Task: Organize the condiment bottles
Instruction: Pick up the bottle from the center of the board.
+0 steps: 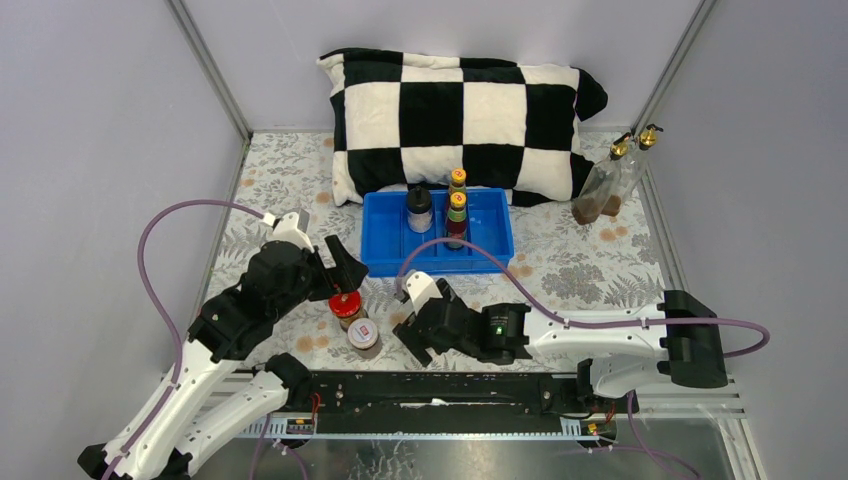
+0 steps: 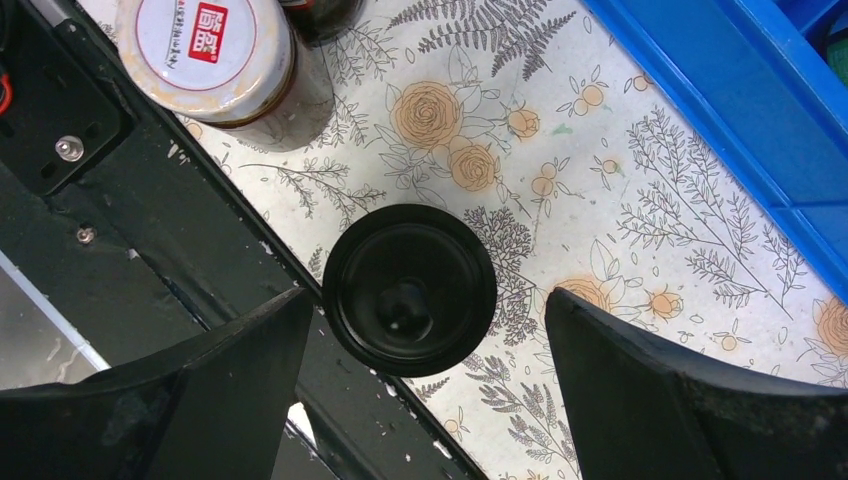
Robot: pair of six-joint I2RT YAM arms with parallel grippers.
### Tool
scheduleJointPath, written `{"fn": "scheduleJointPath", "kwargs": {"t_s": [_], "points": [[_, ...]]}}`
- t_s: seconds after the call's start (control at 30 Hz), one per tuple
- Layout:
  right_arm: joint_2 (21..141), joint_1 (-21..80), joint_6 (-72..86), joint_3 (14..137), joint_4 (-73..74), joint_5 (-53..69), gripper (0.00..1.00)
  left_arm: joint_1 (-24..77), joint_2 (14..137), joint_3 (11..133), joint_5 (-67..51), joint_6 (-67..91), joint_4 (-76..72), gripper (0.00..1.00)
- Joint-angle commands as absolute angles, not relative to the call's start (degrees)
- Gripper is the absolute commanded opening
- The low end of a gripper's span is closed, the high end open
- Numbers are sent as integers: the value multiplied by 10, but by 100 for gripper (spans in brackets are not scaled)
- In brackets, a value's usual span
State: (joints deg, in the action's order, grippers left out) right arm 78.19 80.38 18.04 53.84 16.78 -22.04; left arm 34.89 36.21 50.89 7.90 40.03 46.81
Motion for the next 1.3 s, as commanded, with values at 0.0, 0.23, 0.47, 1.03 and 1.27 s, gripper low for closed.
{"fn": "scheduleJointPath", "kwargs": {"t_s": [0.0, 0.23, 0.47, 1.03, 1.27], "points": [[785, 793, 200, 526, 133, -242, 93, 352, 360, 523, 91, 406, 484, 99], [792, 778, 202, 514, 116, -227, 91, 352, 359, 525, 87, 404, 484, 99], [806, 774, 201, 514, 106, -217, 84, 352, 354, 525, 89, 403, 484, 99], [808, 770, 193, 542, 118, -228, 66, 352, 353, 524, 88, 399, 478, 99], [789, 750, 183, 592, 149, -243, 64, 352, 350, 519, 87, 400, 472, 99]]}}
